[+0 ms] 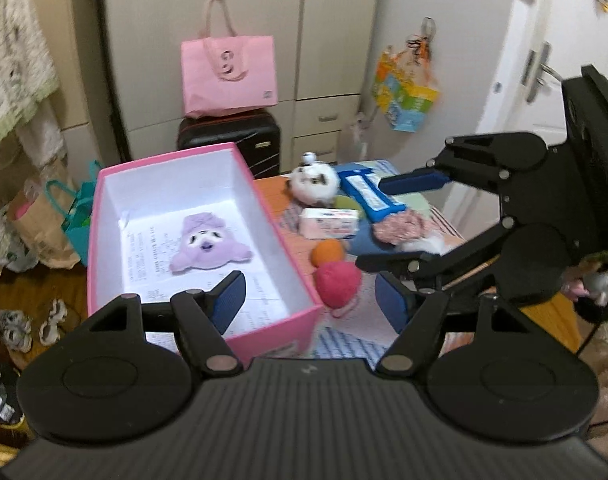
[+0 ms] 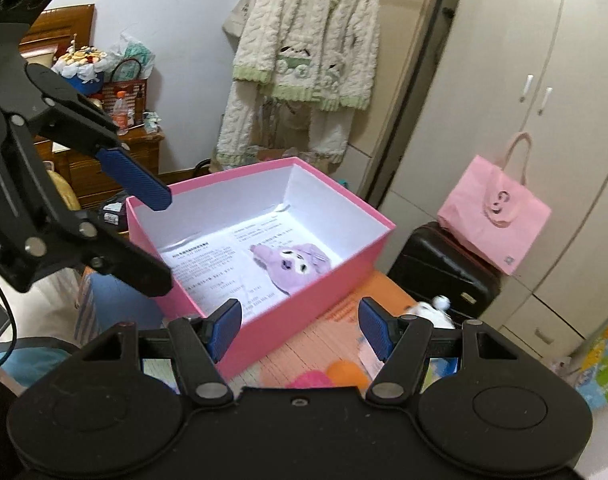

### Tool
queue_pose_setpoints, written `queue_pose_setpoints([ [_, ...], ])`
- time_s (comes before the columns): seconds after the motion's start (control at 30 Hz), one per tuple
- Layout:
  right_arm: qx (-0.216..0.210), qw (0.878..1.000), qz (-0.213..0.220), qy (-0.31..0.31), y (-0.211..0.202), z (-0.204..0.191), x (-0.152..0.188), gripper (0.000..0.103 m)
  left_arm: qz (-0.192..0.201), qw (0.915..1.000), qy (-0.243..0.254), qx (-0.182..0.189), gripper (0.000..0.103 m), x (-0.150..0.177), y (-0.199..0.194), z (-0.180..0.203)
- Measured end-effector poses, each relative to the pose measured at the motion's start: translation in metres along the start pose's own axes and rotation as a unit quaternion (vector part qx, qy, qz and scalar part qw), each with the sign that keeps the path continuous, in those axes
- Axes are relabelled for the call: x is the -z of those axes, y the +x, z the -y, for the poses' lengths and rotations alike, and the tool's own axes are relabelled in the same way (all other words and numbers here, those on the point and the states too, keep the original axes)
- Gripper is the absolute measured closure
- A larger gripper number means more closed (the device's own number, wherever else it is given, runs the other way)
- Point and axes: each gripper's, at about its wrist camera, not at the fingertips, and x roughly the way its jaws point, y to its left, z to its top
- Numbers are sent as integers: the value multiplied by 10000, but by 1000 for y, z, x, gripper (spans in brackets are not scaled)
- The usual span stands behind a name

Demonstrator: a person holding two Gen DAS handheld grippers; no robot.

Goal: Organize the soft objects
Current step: 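Move the left tool to the pink pom-pom while the right tool approaches the white bath puff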

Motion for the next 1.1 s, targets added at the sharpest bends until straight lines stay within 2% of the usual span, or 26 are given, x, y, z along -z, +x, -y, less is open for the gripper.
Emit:
queue_pose_setpoints([
  [0.13, 140, 9996, 156, 169, -21, 10, 16, 33, -64, 9996, 230, 173, 31, 4, 3, 21],
  [0.27, 287, 9986, 278, 340, -39, 22, 36, 33, -245, 9981, 161, 546, 31, 6, 16, 35],
  [0.47, 423, 9962, 343, 674, -57, 35, 69, 32, -288, 9969, 485, 554, 31, 12, 39, 58],
  [0.77, 435, 9882, 300, 1440, -51, 60, 120, 32, -336, 9939, 978, 394, 32, 27, 79, 82],
  [0.93, 489, 9811, 214, 1861, -35, 71, 147, 32, -210, 9927, 1159, 250, 32, 34, 97, 91],
  [1.1, 482, 9739, 142, 2212, -14, 77, 170, 32, 33, 9917, 1281, -62, 32, 38, 115, 99],
])
